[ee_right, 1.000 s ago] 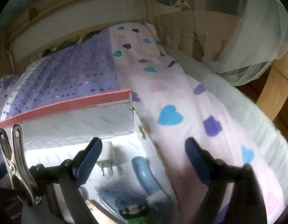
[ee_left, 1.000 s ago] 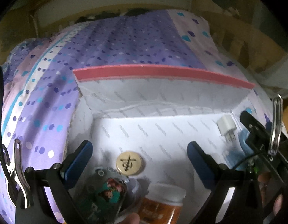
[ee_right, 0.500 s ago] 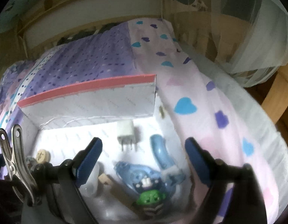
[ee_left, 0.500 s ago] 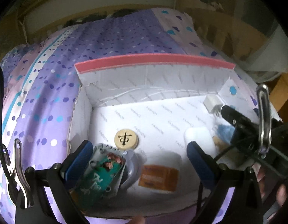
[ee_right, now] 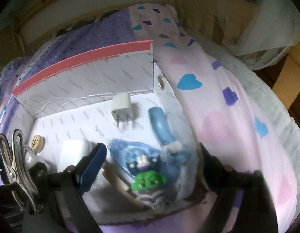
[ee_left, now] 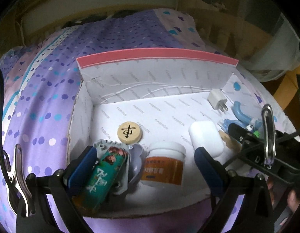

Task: Organize rigid objects
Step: 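Lift both open tools up out of the pink box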

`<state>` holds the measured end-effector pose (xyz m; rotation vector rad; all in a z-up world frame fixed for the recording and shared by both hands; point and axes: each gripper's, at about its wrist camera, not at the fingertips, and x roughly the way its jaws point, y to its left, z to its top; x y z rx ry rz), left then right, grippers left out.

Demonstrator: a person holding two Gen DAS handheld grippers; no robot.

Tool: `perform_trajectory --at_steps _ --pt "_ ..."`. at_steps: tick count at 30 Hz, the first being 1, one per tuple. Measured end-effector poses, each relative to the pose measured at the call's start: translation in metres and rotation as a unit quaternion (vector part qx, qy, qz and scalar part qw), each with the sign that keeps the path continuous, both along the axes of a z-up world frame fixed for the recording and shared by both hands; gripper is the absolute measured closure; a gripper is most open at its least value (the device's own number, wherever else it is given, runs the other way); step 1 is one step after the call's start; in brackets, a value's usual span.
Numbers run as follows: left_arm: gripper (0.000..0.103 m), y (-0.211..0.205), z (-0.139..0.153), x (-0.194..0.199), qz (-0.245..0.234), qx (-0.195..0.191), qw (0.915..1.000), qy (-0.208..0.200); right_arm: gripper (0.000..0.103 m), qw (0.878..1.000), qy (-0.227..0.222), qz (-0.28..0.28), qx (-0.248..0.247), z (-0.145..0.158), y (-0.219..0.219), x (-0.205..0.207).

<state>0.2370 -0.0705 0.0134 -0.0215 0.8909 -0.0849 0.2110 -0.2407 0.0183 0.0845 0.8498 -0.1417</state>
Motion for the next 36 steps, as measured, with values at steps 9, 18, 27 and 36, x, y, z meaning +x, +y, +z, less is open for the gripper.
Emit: perform_trajectory --at_steps 9,18,27,36 --pt "0.002 -0.003 0.002 -0.026 -0.010 0.003 0.9997 -0.023 0.011 1.000 -0.011 0.002 -0.011 0.001 0.002 -0.025" --pt "0.002 0.006 0.006 -0.045 -0.002 -0.015 0.9992 -0.038 0.011 0.998 -0.056 0.016 -0.024 0.011 0.012 -0.061" --pt "0.002 0.001 0.017 -0.077 -0.018 -0.004 0.9977 -0.065 0.011 0.996 -0.079 0.020 -0.025 0.017 0.015 -0.092" --pt "0.002 0.009 0.012 -0.090 -0.004 -0.022 0.9987 -0.047 0.011 0.997 -0.062 0.030 -0.034 0.009 0.027 -0.106"
